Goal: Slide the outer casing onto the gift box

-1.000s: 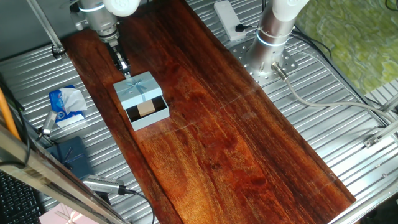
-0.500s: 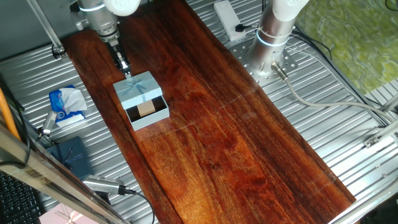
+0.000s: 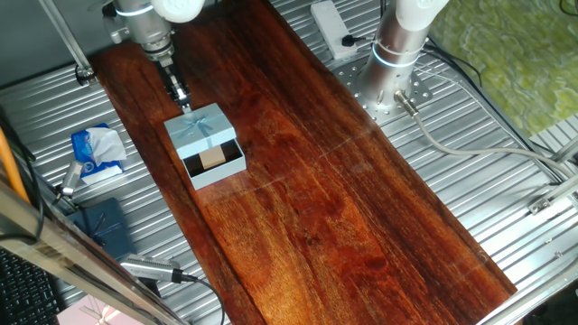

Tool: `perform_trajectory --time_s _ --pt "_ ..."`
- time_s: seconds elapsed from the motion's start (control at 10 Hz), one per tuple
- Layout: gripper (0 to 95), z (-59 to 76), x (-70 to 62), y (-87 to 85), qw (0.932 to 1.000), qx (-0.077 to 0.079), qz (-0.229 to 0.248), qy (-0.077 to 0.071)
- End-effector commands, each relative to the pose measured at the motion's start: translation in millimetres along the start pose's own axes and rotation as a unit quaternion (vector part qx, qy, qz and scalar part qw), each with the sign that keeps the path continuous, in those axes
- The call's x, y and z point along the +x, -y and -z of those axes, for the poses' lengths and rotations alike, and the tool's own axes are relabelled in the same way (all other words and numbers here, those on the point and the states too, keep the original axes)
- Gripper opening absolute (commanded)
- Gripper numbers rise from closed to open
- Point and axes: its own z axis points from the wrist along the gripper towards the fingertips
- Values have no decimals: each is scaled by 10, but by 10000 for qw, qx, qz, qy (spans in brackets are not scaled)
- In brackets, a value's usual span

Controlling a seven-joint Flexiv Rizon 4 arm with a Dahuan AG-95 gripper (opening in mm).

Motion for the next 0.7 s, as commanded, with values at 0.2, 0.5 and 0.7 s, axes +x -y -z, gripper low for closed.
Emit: perform_trajectory --time_s 0.2,0.5,0.7 --pt "0 14 0 -32 10000 -5 -25 -4" --pt "0 31 0 -59 10000 -13 -35 -12" --pt "0 28 -8 -99 10000 -10 -75 -13"
